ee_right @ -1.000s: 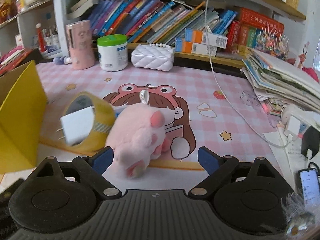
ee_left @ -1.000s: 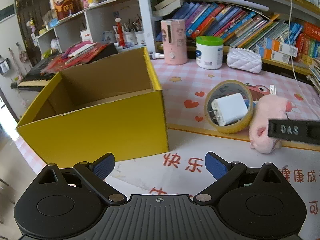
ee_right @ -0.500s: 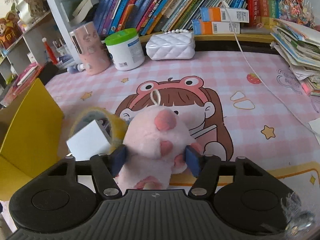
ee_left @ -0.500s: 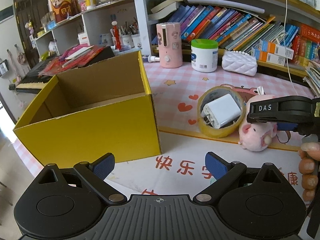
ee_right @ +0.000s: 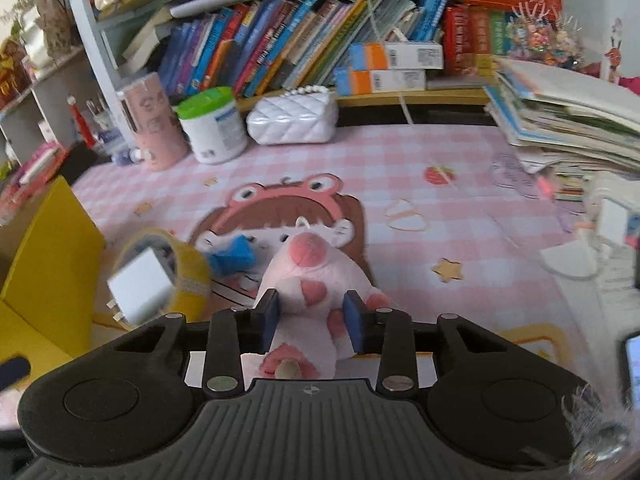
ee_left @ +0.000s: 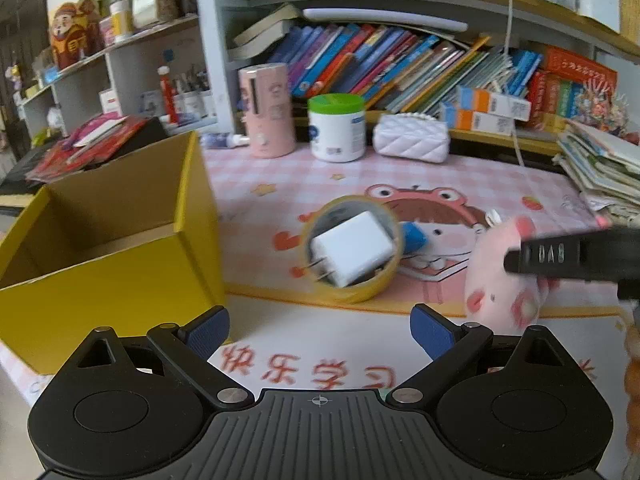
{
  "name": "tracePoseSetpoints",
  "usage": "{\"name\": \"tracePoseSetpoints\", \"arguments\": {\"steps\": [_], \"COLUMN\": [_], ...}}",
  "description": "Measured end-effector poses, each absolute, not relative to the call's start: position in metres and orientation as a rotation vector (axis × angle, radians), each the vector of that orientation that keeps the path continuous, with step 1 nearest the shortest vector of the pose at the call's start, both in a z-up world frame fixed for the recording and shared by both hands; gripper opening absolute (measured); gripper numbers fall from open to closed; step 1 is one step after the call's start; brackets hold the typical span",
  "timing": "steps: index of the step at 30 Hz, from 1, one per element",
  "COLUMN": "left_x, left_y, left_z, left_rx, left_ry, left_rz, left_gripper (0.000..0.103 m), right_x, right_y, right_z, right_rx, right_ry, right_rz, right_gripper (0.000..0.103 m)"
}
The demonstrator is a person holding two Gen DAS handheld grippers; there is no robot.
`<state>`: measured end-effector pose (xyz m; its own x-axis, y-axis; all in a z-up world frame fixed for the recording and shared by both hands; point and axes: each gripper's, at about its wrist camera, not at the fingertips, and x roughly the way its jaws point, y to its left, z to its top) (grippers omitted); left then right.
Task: Organize objects
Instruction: 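Grasp the tape roll rim with the left gripper while the right holds the pig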
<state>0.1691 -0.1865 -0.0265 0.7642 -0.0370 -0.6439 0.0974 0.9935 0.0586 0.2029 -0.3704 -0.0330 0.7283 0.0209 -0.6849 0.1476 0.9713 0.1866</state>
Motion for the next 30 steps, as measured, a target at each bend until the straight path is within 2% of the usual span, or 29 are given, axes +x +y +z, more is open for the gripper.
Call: {"name": "tracePoseSetpoints", "arguments": {"steps": [3, 6, 8, 9, 13, 19, 20, 21, 24, 30], "left_x": [0.17, 0.17, 0.169, 0.169, 0.17, 0.17, 0.171, 0.173, 0.182, 0.211], "left_y": [-0.194, -0.198, -0.197, -0.196, -0.191, -0.187, -0.187, -0.188, -0.192, -0.214], "left_z": [-0.027, -0.028, -0.028, -0.028, -0.029, -0.026, -0.025, -0.024, -0.022, -0.025], "left_rx": [0.095, 0.101, 0.101, 0.1, 0.096, 0.11, 0.109, 0.107, 0.109, 0.173], "left_ry": [0.692, 0.691, 0.692, 0.692, 0.703, 0.686, 0.682, 0.678, 0.668, 0.651], "left_rz": [-0.1, -0.113, -0.109, -0.105, -0.09, -0.086, -0.087, -0.089, -0.099, -0.095], "left_gripper": [0.098, 0.098, 0.098, 0.098, 0.098, 0.098, 0.098, 0.098, 0.099, 0.099], "right_x": [0.196, 0.196, 0.196, 0.195, 0.2, 0.222, 0.224, 0.227, 0.228, 0.216], "right_y": [-0.375, -0.377, -0.378, -0.378, -0.376, -0.372, -0.373, -0.375, -0.382, -0.39], "right_z": [-0.034, -0.034, -0.032, -0.031, -0.031, -0.047, -0.05, -0.053, -0.056, -0.039], "right_rx": [0.22, 0.222, 0.235, 0.242, 0.285, 0.264, 0.271, 0.28, 0.277, 0.265], "right_ry": [0.76, 0.77, 0.763, 0.758, 0.741, 0.811, 0.823, 0.834, 0.831, 0.756], "right_rz": [-0.073, -0.08, -0.086, -0.092, -0.062, -0.143, -0.149, -0.156, -0.144, -0.141], "right_gripper": [0.023, 0.029, 0.056, 0.076, 0.089, 0.087, 0.084, 0.07, 0.056, 0.054]}}
